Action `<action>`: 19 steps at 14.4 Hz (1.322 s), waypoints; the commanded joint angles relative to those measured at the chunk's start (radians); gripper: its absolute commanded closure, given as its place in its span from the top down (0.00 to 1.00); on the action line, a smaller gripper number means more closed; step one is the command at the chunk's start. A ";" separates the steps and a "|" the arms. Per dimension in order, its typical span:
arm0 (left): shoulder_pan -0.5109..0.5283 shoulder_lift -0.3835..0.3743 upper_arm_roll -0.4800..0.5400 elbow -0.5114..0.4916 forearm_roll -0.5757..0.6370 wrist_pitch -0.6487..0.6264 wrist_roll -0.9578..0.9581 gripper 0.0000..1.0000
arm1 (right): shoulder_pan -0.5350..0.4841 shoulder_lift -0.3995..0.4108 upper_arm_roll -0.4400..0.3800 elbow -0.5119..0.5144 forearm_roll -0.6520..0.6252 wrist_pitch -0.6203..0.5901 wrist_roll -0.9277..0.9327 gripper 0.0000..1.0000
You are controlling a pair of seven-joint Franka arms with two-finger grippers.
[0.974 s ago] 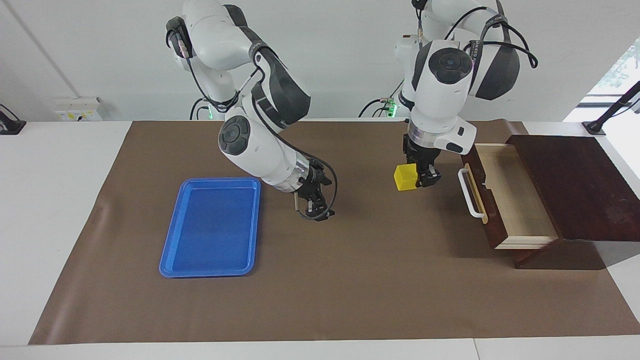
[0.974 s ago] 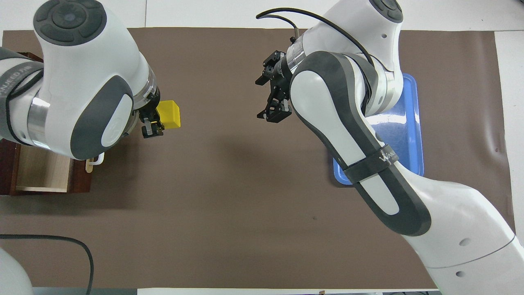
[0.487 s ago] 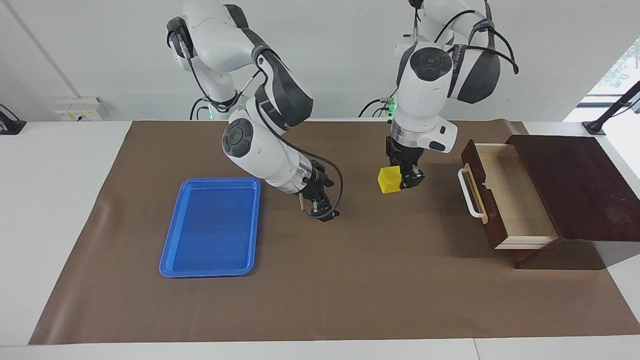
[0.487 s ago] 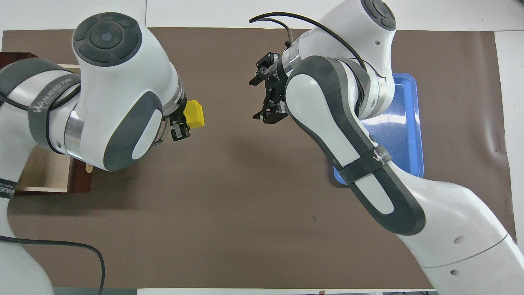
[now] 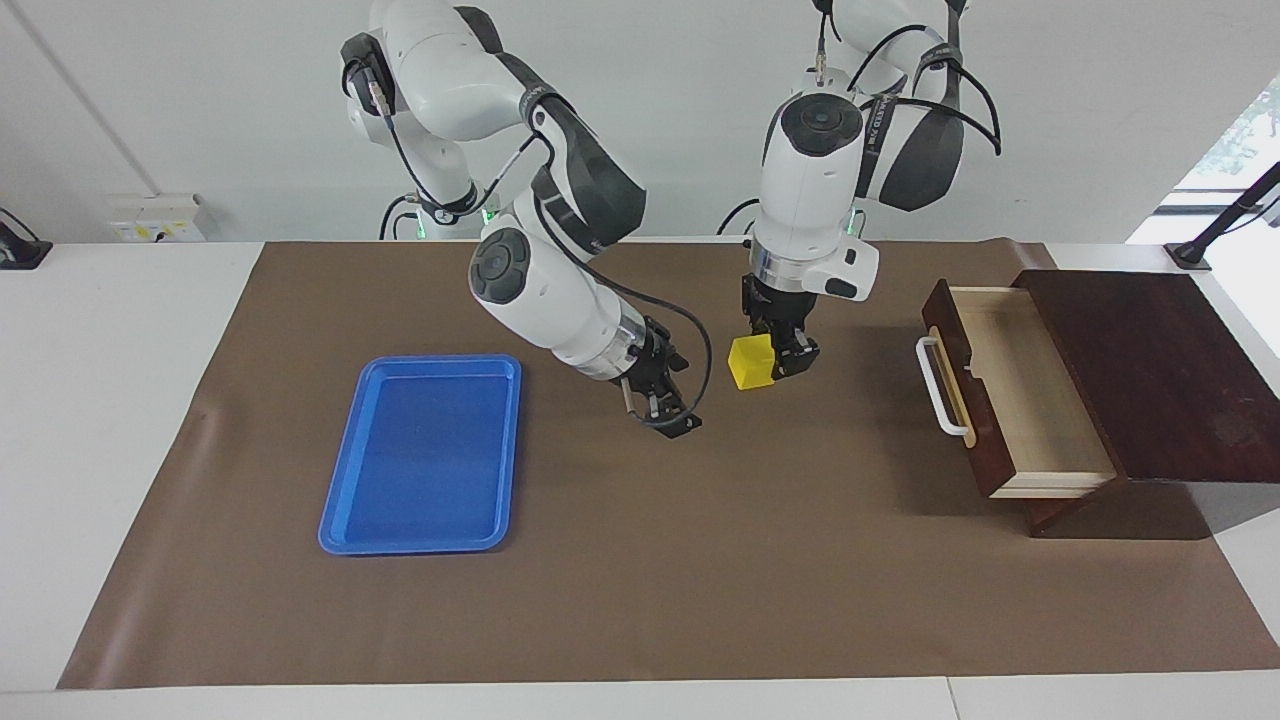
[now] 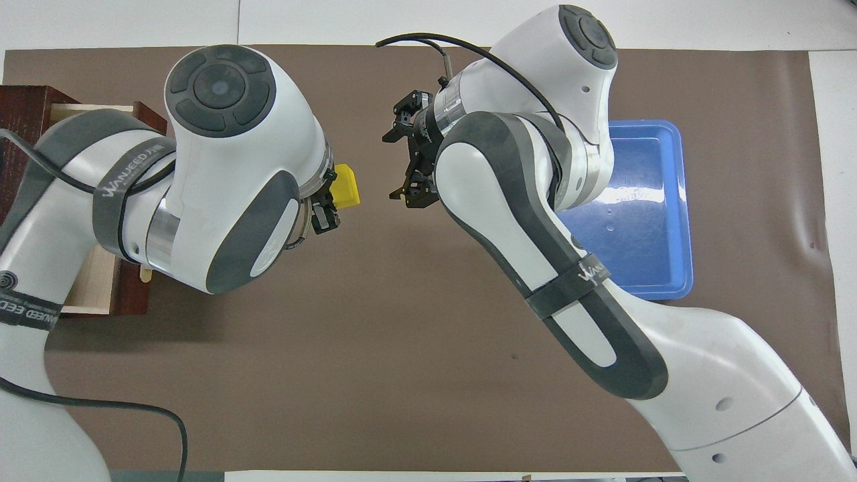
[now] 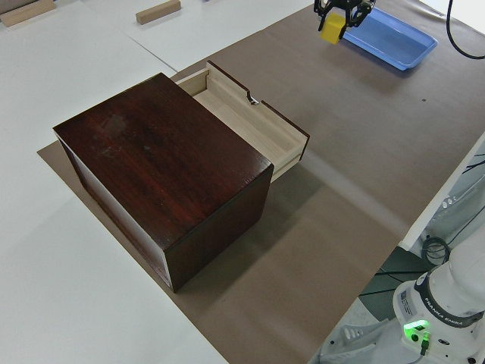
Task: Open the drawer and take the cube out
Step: 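Grasp the yellow cube with the right gripper and open the left gripper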
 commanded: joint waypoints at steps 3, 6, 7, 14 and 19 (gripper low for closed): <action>-0.031 -0.005 0.014 -0.016 -0.014 0.035 -0.026 0.00 | 0.015 -0.029 -0.001 -0.047 0.008 0.011 -0.097 0.91; -0.031 -0.003 0.014 -0.016 -0.017 0.041 -0.026 0.00 | 0.016 -0.034 0.001 -0.060 0.005 0.002 -0.146 0.91; -0.031 -0.003 0.014 -0.016 -0.017 0.042 -0.026 0.00 | 0.016 -0.035 0.001 -0.061 0.006 -0.007 -0.166 0.91; -0.029 -0.003 0.014 -0.022 -0.017 0.062 -0.040 0.00 | 0.019 -0.041 0.001 -0.049 0.034 -0.018 -0.136 0.91; -0.029 -0.003 0.014 -0.026 -0.017 0.067 -0.040 0.00 | 0.024 -0.041 0.002 -0.047 0.037 -0.020 -0.078 0.91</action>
